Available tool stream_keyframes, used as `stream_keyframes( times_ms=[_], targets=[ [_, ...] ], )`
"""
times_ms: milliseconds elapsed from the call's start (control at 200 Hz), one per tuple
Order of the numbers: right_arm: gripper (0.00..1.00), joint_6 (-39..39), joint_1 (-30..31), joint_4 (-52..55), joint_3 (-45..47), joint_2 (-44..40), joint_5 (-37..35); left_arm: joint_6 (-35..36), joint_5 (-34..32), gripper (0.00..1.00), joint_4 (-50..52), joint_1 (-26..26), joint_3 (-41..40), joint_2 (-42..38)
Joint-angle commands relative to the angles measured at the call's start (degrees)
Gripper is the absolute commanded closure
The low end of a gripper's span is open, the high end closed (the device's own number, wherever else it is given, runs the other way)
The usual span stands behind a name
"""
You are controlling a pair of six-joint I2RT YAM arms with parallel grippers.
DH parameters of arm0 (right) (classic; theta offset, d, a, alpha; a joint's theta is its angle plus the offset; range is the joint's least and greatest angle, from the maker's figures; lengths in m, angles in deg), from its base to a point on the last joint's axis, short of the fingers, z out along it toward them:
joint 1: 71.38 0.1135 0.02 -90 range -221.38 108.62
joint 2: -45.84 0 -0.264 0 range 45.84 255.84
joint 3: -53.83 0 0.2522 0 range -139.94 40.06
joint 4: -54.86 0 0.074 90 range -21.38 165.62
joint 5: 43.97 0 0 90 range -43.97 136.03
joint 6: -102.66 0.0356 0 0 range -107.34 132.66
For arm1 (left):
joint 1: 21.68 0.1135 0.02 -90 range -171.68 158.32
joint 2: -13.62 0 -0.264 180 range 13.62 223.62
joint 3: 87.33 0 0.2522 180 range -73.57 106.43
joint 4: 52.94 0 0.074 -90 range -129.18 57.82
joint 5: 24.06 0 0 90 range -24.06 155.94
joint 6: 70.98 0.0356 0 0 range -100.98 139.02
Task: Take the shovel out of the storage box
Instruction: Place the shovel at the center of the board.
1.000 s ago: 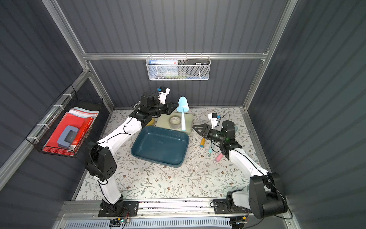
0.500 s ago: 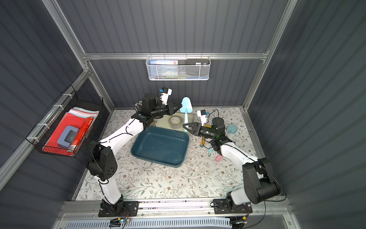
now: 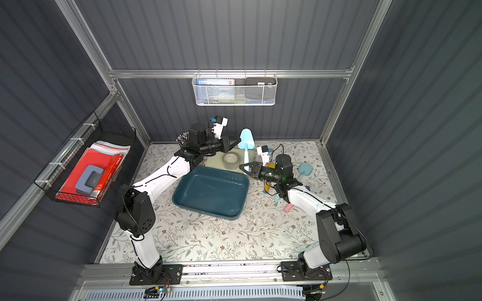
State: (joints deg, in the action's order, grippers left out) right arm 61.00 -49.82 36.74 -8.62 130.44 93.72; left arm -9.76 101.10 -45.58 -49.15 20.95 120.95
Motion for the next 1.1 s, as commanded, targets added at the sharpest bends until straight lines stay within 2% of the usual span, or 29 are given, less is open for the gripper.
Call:
stream_keyframes(
  times_ms=[0,50,100,165,215,345,445,525,665,790,910,1096],
  targets=[
    [0.95,-4.86,-0.02,4.34,-2.14,-4.78,-3.60,1.51,-3.63,0.61,1.76,-0.31,-0.63,0.27],
    [0.94,-6.78,-0.25,8.18,-1.84,-6.85,-6.72,2.08,-6.68,0.37,1.84,-0.31,-0.97,-0.62],
    [0.94,-8.05,-0.95,11.57,-0.89,-8.87,-9.99,2.40,-10.14,0.19,1.90,-0.31,-1.34,-1.53],
    [0.94,-8.08,-3.80,13.75,1.20,-11.29,-11.42,2.67,-14.88,0.05,2.49,-0.25,-1.49,-2.71],
    [0.94,-7.00,-7.06,14.03,3.60,-13.55,-11.27,2.96,-18.17,0.01,2.95,-0.23,-1.70,-3.54],
    [0.95,-5.41,-18.20,17.69,8.66,-20.06,-11.82,2.90,-24.14,0.01,2.89,-0.14,-3.26,-5.54],
    [0.95,-5.97,-26.17,19.79,11.48,-23.20,-12.27,2.91,-24.22,0.01,3.35,0.01,-3.74,-5.17],
    [0.95,-6.79,-31.11,20.86,11.76,-21.86,-10.58,2.93,-23.27,0.01,3.46,-0.05,-3.76,-4.11],
    [0.96,-8.93,-34.65,24.00,6.67,-15.36,-4.48,2.82,-21.00,0.01,3.75,-0.05,-3.42,-2.59],
    [0.98,-8.32,-36.80,25.95,4.23,-11.63,-5.02,2.07,-18.91,0.01,2.64,-0.04,-4.95,-3.20],
    [0.97,-8.35,-40.84,27.91,6.81,-12.62,-5.39,1.72,-19.23,0.01,2.04,-0.04,-6.83,-3.91],
    [0.95,-6.71,-49.62,25.99,16.46,-13.22,1.37,1.70,-18.29,0.01,2.04,-0.04,-7.47,-3.07]
  ],
)
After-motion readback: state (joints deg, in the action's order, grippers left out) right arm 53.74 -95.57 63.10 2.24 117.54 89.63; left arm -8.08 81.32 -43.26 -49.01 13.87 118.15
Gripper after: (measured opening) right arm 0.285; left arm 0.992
